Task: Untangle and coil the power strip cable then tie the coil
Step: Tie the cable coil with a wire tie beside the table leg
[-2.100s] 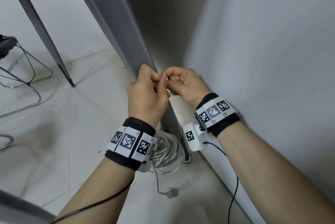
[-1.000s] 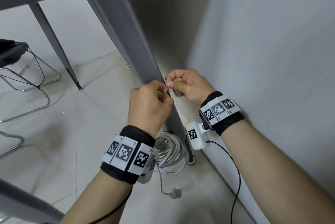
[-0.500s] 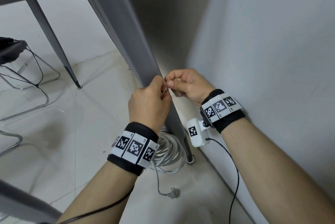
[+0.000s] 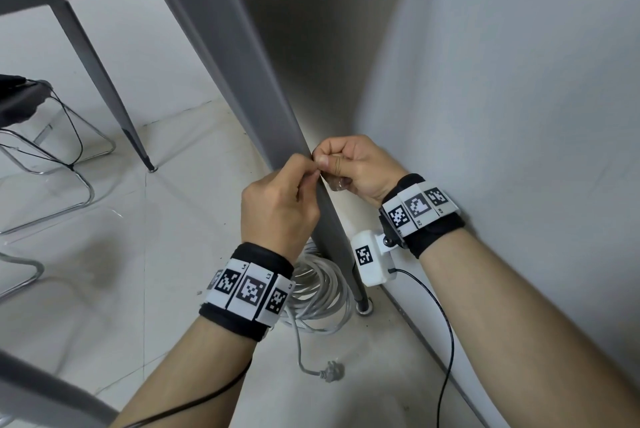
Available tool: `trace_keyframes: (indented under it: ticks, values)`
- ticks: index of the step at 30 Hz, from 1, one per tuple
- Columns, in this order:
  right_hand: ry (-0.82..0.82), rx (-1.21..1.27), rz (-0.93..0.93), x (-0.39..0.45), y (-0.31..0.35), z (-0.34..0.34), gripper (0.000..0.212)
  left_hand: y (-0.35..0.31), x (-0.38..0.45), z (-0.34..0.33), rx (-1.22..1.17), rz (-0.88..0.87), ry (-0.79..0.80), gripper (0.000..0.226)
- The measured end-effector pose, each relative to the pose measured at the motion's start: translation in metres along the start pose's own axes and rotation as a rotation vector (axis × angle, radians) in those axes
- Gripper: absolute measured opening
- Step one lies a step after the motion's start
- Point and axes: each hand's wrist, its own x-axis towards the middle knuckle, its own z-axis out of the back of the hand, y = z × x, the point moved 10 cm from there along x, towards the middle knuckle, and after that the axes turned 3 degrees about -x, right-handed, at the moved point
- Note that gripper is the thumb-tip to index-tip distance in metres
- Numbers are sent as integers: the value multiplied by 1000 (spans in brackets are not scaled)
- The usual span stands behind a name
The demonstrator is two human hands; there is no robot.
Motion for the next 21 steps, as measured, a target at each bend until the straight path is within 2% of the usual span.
trace_keyframes:
  ticks: [6,15,21]
  values:
    - [-51,106,-35,0,-3,1,26,-3,2,-2,-31,-18,2,9]
    - [-56,115,-11,6,-3,0,29,8,-2,-7,-28,91,66,12]
    - [-111,102,4,11,-12,11,31,7,-8,-5,-26,101,67,11]
